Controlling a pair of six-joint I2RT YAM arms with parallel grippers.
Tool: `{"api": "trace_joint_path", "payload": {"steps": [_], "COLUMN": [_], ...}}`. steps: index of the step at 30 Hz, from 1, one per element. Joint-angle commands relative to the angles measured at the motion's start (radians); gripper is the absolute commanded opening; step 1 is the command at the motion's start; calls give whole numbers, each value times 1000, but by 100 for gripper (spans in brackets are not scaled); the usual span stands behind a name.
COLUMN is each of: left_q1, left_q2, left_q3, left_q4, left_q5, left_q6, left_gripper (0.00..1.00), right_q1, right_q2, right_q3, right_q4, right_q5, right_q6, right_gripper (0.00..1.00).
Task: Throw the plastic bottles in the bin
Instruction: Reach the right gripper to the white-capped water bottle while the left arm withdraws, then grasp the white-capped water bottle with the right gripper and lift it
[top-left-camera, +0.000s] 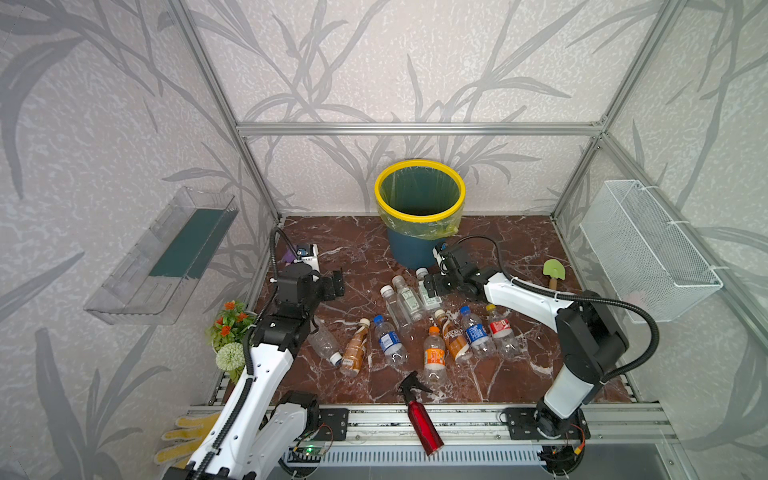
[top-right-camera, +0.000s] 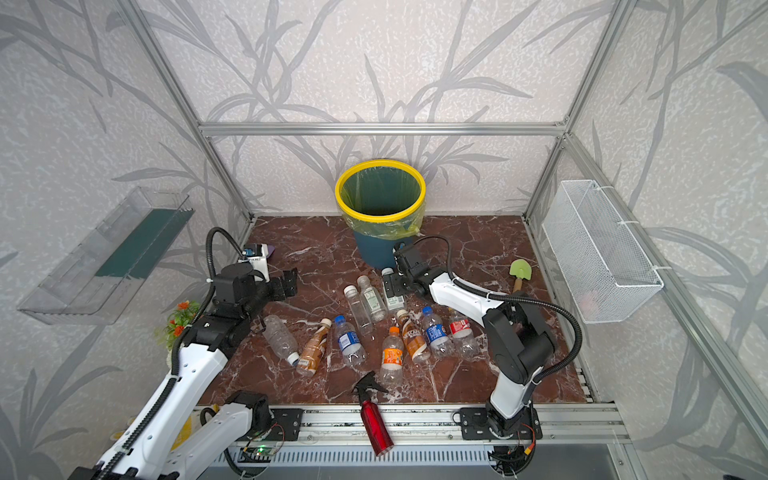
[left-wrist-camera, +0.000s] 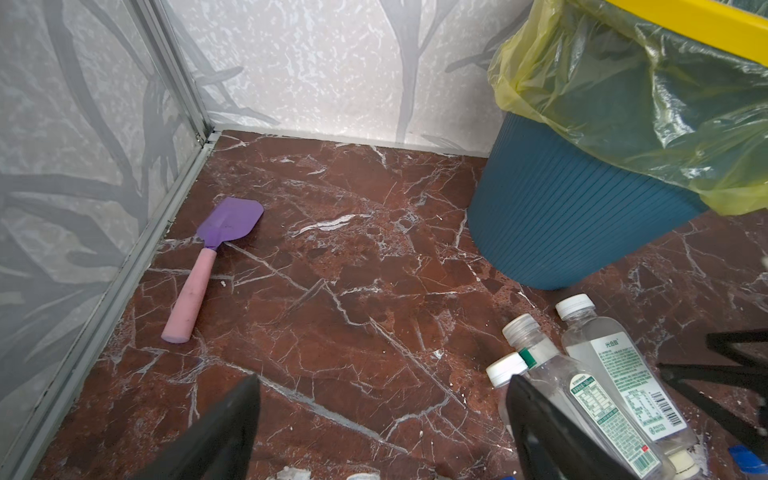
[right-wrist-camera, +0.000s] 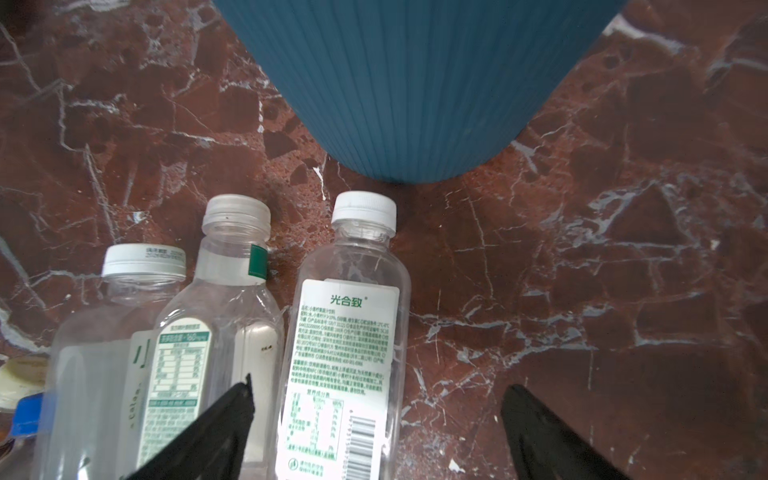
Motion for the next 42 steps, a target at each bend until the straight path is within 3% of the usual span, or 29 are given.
{"api": "trace_joint_path", "payload": {"steps": [1, 15, 22, 29, 33, 42], "left_q1": [8, 31, 38, 40, 39, 40], "left_q2": [3, 32, 43, 45, 47, 75], "left_q3": [-15, -24, -24, -24, -24, -9], "left_q4": [30, 53, 56, 56, 56, 33], "left_q5": [21, 52, 67, 73, 76, 88], "left_q6": [-34, -61, -65, -66, -66, -63], "left_gripper": [91, 89, 89, 88, 87, 86], "right_q1": [15, 17, 11, 6, 1, -4], "right_q2": [49, 182, 197, 177, 175, 75], "right_q3": [46, 118, 144, 124, 111, 40], "right_q4": [-63, -79, -157, -178, -165, -97], "right_q5": [-8, 11, 68, 119, 117, 134], "right_q6": [-13, -7, -39, -74, -80, -62], "right_gripper": [94, 92, 78, 75, 65, 63]}}
